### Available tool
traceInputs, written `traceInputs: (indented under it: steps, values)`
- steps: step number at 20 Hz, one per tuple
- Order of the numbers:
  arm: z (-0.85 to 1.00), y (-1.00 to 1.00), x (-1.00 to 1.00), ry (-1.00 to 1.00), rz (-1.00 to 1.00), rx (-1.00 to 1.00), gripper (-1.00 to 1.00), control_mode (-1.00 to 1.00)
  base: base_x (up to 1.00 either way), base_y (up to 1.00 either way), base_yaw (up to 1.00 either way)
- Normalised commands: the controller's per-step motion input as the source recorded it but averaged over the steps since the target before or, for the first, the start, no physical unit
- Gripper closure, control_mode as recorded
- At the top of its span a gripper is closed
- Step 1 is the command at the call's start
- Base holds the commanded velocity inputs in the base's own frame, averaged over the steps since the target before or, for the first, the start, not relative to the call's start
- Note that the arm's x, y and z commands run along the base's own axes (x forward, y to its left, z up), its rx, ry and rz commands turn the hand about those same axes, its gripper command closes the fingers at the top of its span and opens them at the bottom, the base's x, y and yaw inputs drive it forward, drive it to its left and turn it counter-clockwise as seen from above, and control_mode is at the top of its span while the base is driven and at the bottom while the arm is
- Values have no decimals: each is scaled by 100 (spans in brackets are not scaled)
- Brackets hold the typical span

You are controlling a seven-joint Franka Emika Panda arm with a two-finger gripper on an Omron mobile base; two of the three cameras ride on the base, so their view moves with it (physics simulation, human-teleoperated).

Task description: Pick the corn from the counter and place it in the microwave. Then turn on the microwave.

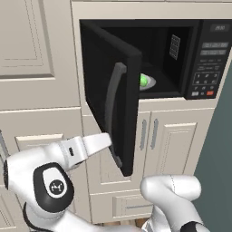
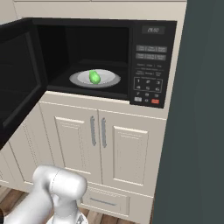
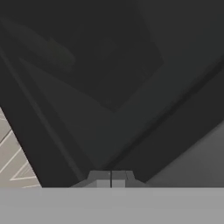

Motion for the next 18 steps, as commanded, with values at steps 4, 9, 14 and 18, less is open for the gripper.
traceInputs:
  steps: [4, 9, 14, 18]
  values:
    - [4, -24, 0, 0, 0, 0, 100, -100, 0, 0, 0]
    - [5, -21, 0, 0, 0, 0, 100, -100, 0, 0, 0]
    - [4, -25, 0, 0, 0, 0, 100, -100, 0, 0, 0]
    - [3, -31, 0, 0, 0, 0, 100, -100, 0, 0, 0]
